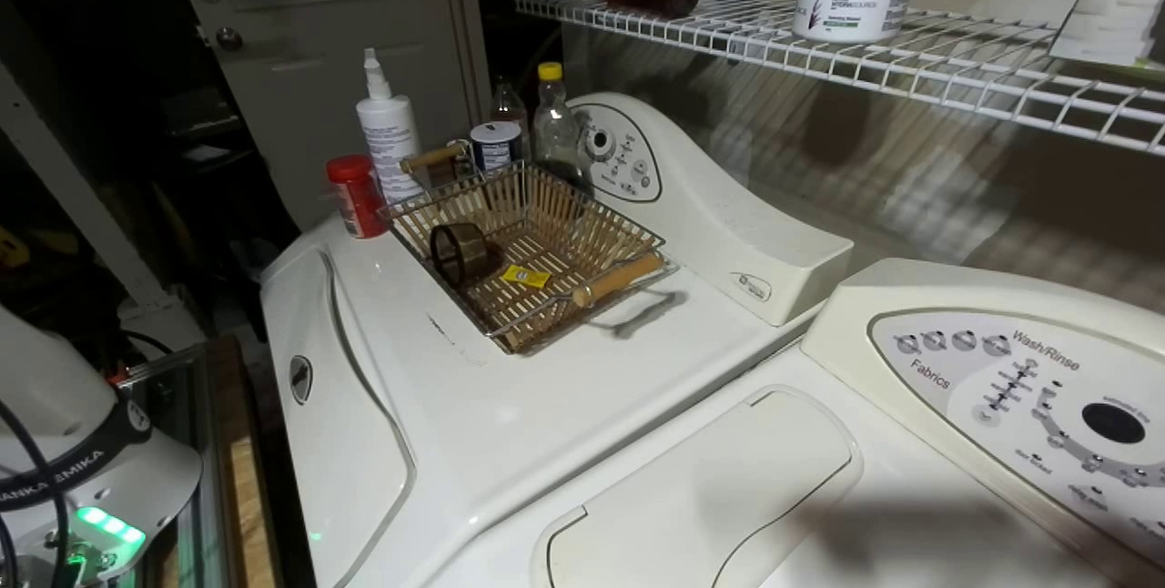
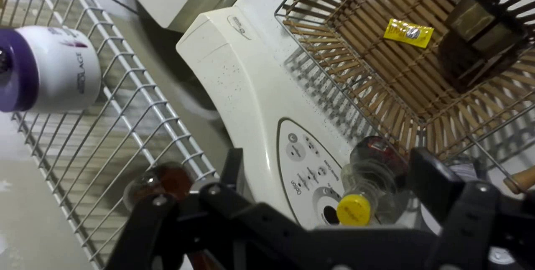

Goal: Put the bottle bottom first on the rack

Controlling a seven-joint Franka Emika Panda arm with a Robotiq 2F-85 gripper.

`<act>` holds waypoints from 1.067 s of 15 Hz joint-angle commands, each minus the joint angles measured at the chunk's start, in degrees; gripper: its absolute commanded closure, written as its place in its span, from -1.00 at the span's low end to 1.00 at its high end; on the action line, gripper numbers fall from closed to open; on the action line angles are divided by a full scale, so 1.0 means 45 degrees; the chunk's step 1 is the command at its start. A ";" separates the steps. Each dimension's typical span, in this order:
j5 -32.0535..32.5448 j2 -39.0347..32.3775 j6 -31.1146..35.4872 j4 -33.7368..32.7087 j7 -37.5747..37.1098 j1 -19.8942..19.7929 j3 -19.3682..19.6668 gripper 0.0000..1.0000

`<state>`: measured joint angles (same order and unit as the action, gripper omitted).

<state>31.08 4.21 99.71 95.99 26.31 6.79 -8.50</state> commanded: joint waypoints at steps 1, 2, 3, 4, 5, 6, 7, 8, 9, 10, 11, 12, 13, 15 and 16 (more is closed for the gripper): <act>0.0645 -0.1861 -0.0991 -0.2445 0.0595 0.0314 -0.0251 -1.00; 0.0249 -0.0771 -0.0202 -0.0937 0.0154 0.0199 -0.0074 -1.00; 0.0289 -0.1113 -0.0369 -0.1346 0.0234 0.0269 -0.0109 -1.00; 0.0298 -0.1364 -0.0432 -0.1614 0.0272 0.0305 -0.0122 -1.00; 0.0304 -0.1535 -0.0475 -0.1809 0.0296 0.0320 -0.0125 -1.00; 0.0309 -0.1624 -0.0497 -0.1905 0.0314 0.0321 -0.0121 -1.00; 0.0314 -0.1653 -0.0515 -0.1958 0.0326 0.0322 -0.0120 -1.00; 0.0314 -0.1654 -0.0525 -0.1980 0.0334 0.0323 -0.0121 -1.00; 0.0315 -0.1654 -0.0544 -0.2003 0.0339 0.0323 -0.0121 -1.00; 0.0315 -0.1655 -0.0569 -0.2020 0.0345 0.0323 -0.0121 -1.00; 0.0315 -0.1655 -0.0578 -0.2026 0.0347 0.0323 -0.0121 -1.00; 0.0315 -0.1655 -0.0581 -0.2028 0.0348 0.0323 -0.0121 -1.00; 0.0315 -0.1655 -0.0586 -0.2034 0.0351 0.0323 -0.0121 -1.00; 0.0316 -0.1655 -0.0592 -0.2038 0.0353 0.0323 -0.0121 -1.00; -0.0041 -0.1762 -0.0215 -0.2248 0.0630 0.0284 -0.0120 -1.00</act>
<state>32.50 -3.07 97.30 87.18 27.83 7.85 -9.36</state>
